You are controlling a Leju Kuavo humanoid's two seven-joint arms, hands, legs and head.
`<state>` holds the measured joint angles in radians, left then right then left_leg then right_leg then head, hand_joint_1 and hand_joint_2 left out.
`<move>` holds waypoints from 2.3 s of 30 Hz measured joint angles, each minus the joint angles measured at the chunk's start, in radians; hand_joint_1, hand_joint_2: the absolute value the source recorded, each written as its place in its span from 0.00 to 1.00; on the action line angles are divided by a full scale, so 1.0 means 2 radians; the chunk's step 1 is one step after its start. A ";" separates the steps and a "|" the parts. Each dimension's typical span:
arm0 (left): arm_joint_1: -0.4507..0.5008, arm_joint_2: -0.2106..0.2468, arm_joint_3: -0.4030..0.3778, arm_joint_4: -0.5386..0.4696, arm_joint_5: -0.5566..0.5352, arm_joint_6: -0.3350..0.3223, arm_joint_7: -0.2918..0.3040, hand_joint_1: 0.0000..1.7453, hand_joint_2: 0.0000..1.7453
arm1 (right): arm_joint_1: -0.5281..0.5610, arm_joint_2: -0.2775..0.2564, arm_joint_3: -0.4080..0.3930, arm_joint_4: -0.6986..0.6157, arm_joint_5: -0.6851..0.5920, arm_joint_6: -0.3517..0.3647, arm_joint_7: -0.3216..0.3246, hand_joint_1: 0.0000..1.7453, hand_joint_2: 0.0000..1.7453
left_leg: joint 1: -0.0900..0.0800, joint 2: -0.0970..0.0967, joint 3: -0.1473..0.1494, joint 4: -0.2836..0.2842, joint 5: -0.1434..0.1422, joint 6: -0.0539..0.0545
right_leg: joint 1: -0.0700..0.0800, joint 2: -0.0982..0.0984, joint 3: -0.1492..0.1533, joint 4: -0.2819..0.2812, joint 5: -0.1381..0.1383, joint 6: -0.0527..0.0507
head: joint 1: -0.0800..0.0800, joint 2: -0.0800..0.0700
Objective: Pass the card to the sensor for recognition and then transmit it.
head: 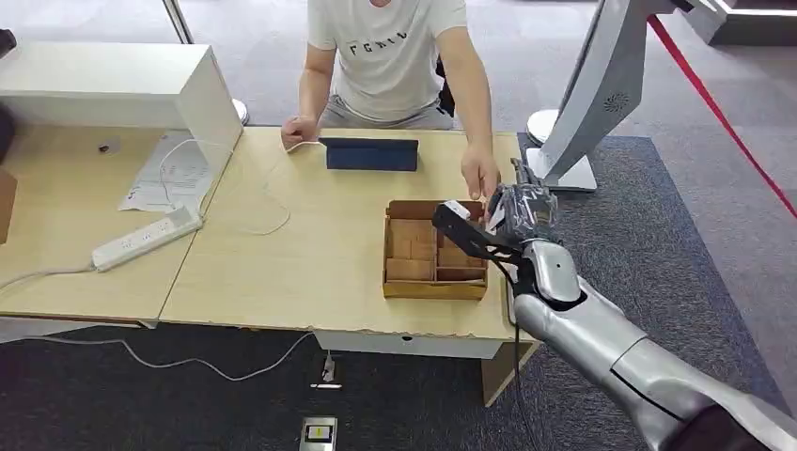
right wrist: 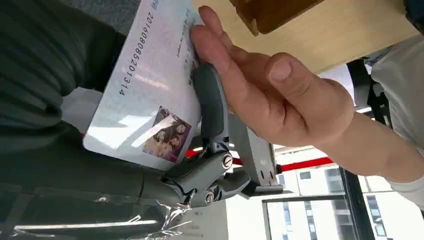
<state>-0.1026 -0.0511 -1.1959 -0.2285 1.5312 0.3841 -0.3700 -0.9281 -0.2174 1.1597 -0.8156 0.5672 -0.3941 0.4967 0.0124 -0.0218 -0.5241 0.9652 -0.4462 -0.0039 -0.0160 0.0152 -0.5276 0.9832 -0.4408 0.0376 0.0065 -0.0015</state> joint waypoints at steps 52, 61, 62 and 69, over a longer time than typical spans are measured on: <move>0.005 -0.009 0.060 0.000 0.020 0.082 0.019 0.00 0.00 | 0.197 -0.112 -0.074 -0.262 0.017 -0.112 -0.035 0.00 1.00 | 0.000 0.000 0.000 0.000 0.000 0.000 | 0.000 0.000 0.000 0.000 0.000 0.000 | 0.000 0.000; 0.006 -0.010 0.066 0.000 0.018 0.079 0.021 0.00 0.00 | 0.257 -0.110 -0.086 -0.316 0.157 -0.072 -0.002 0.00 1.00 | 0.000 0.000 0.000 0.000 0.000 0.000 | 0.000 0.000 0.000 0.000 0.000 0.000 | 0.000 0.000; 0.005 -0.010 0.066 0.000 0.017 0.076 0.021 0.00 0.00 | 0.262 -0.109 -0.087 -0.320 0.163 -0.067 0.000 0.00 1.00 | 0.000 0.000 0.000 0.000 0.000 0.000 | 0.000 0.000 0.000 0.000 0.000 0.000 | 0.000 0.000; 0.006 -0.011 0.067 0.000 0.009 0.065 0.014 0.00 0.00 | 0.281 -0.094 -0.092 -0.331 0.207 -0.032 0.005 0.00 1.00 | 0.000 0.000 0.000 0.000 0.000 0.000 | 0.000 0.000 0.000 0.000 0.000 0.000 | 0.000 0.000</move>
<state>-0.0911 -0.0725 -1.0628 -0.2293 1.5499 0.5146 -0.3430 -0.3667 -0.4047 0.9754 -1.4778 0.9812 -0.4589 0.5066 0.0124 -0.0216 -0.5248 0.9648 -0.4460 -0.0040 -0.0160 0.0152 -0.5279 0.9824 -0.4407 0.0375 0.0061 -0.0015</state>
